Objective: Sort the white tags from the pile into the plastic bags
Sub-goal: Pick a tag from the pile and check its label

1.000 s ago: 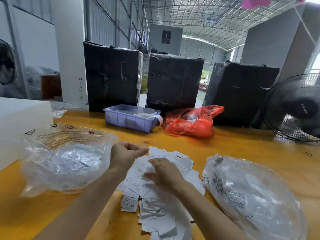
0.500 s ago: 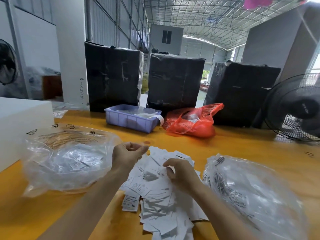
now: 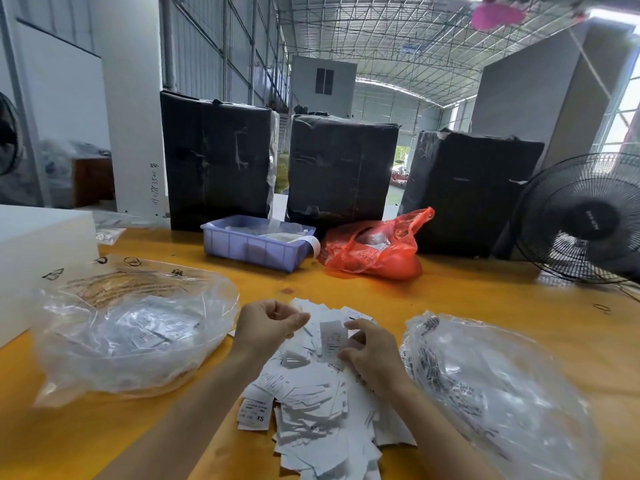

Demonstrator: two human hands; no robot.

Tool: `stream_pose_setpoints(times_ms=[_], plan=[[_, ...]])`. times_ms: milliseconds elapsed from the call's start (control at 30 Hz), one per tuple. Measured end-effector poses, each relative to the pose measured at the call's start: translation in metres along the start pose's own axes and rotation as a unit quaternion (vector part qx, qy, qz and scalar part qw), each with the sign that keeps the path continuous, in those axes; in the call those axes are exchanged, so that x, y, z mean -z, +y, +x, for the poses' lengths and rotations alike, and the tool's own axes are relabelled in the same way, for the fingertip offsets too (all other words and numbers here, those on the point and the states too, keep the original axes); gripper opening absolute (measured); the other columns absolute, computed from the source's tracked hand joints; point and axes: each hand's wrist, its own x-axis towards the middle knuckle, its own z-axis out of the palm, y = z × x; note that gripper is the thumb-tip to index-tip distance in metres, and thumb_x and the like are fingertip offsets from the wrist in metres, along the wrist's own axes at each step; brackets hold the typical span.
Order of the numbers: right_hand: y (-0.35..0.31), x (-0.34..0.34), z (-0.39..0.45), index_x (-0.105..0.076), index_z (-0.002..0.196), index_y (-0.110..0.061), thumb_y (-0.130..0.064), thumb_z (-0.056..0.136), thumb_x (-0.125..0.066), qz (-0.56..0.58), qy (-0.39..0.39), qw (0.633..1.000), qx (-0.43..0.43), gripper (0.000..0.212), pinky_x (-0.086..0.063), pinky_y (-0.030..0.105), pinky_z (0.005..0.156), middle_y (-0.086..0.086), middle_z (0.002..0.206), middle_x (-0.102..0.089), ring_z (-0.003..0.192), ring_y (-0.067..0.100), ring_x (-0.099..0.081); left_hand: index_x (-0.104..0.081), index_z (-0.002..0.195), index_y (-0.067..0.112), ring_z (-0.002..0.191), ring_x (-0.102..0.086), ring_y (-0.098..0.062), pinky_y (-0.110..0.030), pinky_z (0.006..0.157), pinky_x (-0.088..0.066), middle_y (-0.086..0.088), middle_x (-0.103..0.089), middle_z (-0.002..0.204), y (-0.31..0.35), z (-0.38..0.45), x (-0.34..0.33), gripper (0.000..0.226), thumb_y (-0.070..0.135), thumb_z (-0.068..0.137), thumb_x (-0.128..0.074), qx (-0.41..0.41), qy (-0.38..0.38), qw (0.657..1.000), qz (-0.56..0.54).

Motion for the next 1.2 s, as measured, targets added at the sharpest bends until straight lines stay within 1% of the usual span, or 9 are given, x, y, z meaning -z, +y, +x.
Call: stream_pose_setpoints(times_ms=[167, 267, 333, 400, 533, 767, 967, 1100, 1200], plan=[[0.0, 0.011, -0.004, -0.067, 0.095, -0.014, -0.007, 0.082, -0.068, 0.088, 0.024, 0.996, 0.004, 0.014, -0.045, 0.023, 0.055, 0.004, 0.069, -0.065, 0.057, 0.009, -0.057, -0.067, 0.076, 0.001, 0.055, -0.054, -0.013, -0.016, 0.048, -0.044, -0.005, -0.063, 0.064, -0.003, -0.002, -0.003, 0.01, 0.004, 0.076, -0.076, 0.02, -0.037, 0.999, 0.01], [-0.002, 0.01, -0.005, -0.064, 0.079, -0.014, -0.005, 0.083, -0.066, 0.122, 0.022, 0.992, 0.015, 0.01, -0.05, 0.033, 0.065, 0.007, 0.082, -0.068, 0.078, 0.018, -0.066, -0.068, 0.079, 0.0, 0.056, -0.055, -0.013, -0.015, 0.048, -0.043, -0.007, -0.064, 0.067, -0.004, -0.003, -0.002, 0.007, 0.002, 0.077, -0.075, 0.025, -0.041, 0.999, 0.019], [-0.004, 0.01, -0.005, -0.068, 0.08, -0.009, -0.008, 0.083, -0.068, 0.134, 0.035, 0.99, 0.023, 0.003, -0.049, 0.033, 0.082, 0.005, 0.095, -0.069, 0.095, 0.016, -0.063, -0.068, 0.077, 0.002, 0.056, -0.055, -0.013, -0.015, 0.048, -0.044, -0.007, -0.065, 0.067, -0.004, -0.003, -0.002, 0.007, 0.002, 0.077, -0.075, 0.026, -0.039, 0.999, 0.018], [-0.008, 0.012, -0.005, -0.068, 0.085, -0.004, -0.008, 0.085, -0.067, 0.212, 0.057, 0.976, 0.001, 0.005, -0.049, 0.034, 0.087, 0.007, 0.097, -0.069, 0.094, 0.016, -0.063, -0.068, 0.075, 0.004, 0.055, -0.055, -0.012, -0.015, 0.049, -0.045, -0.005, -0.066, 0.066, -0.004, -0.003, -0.001, 0.007, 0.004, 0.077, -0.075, 0.029, -0.035, 0.999, 0.014], [-0.02, 0.02, -0.005, -0.063, 0.085, -0.004, -0.006, 0.087, -0.063, 0.399, 0.033, 0.913, -0.085, 0.003, -0.057, 0.027, 0.065, 0.01, 0.077, -0.07, 0.065, 0.016, -0.067, -0.07, 0.078, 0.007, 0.053, -0.058, -0.008, -0.017, 0.052, -0.048, 0.001, -0.073, 0.067, -0.001, -0.003, -0.002, 0.009, 0.015, 0.081, -0.073, 0.059, -0.045, 0.997, -0.007], [-0.039, 0.026, -0.009, -0.061, 0.084, -0.004, 0.002, 0.085, -0.063, 0.474, -0.002, 0.876, -0.089, 0.007, -0.055, 0.024, 0.055, 0.012, 0.073, -0.071, 0.065, 0.019, -0.069, -0.074, 0.074, 0.012, 0.057, -0.061, -0.005, -0.013, 0.052, -0.049, 0.0, -0.074, 0.071, 0.008, -0.008, -0.005, 0.006, 0.016, 0.078, -0.074, 0.096, -0.094, 0.991, -0.024], [-0.049, 0.04, -0.011, -0.067, 0.08, -0.009, 0.007, 0.087, -0.055, 0.379, 0.047, 0.924, -0.022, 0.021, -0.054, 0.022, 0.054, 0.017, 0.088, -0.065, 0.07, 0.019, -0.064, -0.076, 0.071, 0.011, 0.056, -0.061, -0.003, -0.015, 0.055, -0.047, -0.003, -0.072, 0.071, 0.016, -0.014, -0.007, 0.004, 0.014, 0.07, -0.079, 0.102, -0.133, 0.985, -0.035], [-0.055, 0.055, -0.013, -0.058, 0.095, -0.012, 0.009, 0.078, -0.068, 0.404, 0.036, 0.914, 0.001, 0.028, -0.057, 0.025, 0.059, 0.017, 0.101, -0.059, 0.08, 0.026, -0.067, -0.076, 0.068, 0.011, 0.055, -0.06, -0.005, -0.016, 0.054, -0.046, -0.006, -0.069, 0.069, 0.021, -0.017, -0.01, 0.013, 0.018, 0.059, -0.082, 0.105, -0.148, 0.983, -0.036], [-0.058, 0.064, -0.015, -0.061, 0.093, -0.005, 0.006, 0.079, -0.067, 0.435, 0.001, 0.901, -0.008, 0.019, -0.058, 0.028, 0.062, 0.015, 0.09, -0.062, 0.075, 0.024, -0.068, -0.076, 0.067, 0.009, 0.054, -0.059, -0.007, -0.016, 0.051, -0.044, -0.009, -0.067, 0.068, 0.024, -0.019, -0.013, 0.019, 0.018, 0.052, -0.083, 0.121, -0.157, 0.979, -0.057]])
